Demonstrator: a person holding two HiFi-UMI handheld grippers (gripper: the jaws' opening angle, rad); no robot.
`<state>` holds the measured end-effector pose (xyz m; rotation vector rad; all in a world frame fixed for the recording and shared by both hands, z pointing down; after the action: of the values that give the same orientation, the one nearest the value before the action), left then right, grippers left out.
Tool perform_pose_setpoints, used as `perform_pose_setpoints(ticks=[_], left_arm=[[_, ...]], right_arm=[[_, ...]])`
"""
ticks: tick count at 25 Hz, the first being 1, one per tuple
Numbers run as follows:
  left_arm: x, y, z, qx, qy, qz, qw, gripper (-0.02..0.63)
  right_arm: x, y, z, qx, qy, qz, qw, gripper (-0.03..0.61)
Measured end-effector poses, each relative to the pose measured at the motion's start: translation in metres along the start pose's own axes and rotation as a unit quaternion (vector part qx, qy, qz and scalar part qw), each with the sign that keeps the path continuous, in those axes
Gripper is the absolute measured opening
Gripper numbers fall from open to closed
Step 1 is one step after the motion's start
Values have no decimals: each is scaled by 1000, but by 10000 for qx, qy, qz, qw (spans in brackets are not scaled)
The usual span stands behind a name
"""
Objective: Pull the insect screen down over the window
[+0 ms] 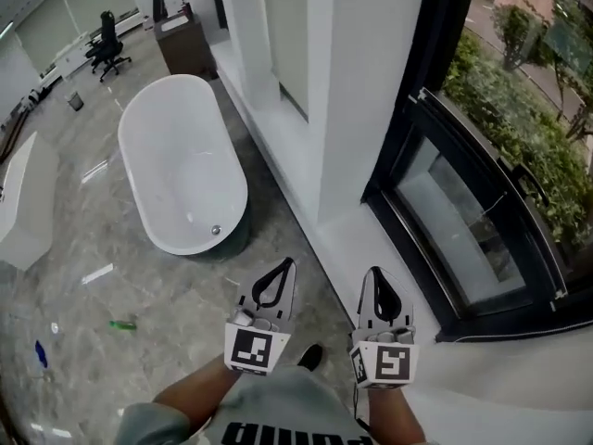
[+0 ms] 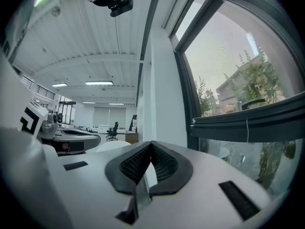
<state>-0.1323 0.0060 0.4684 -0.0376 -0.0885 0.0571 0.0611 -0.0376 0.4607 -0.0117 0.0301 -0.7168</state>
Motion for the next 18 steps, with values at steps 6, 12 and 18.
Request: perform_pose_setpoints(ticks=[6, 12, 18], left_arm=[[-73, 84, 15, -105, 157, -808, 9966, 12], [-156, 190, 28, -171, 122, -1304, 9912, 12], [-215, 284, 42, -205, 282, -1277, 9912, 12]], right_arm=[[-94, -18, 2, -105, -106, -719, 9973, 6], [-219, -19, -7, -187, -75, -1123, 9935, 6], [-332, 5, -9, -425, 0, -1309, 9905, 6]])
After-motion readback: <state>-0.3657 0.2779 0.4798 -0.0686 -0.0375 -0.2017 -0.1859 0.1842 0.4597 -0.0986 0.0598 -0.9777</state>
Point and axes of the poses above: the fingertips, and each gripper's own axes: y backward along the fingers, x to its right, z out of its underside, the point moved 8 cm from there along y, backward along the fingers, and after that the axes turned 7 degrees about -z, right-handed, at the moved point
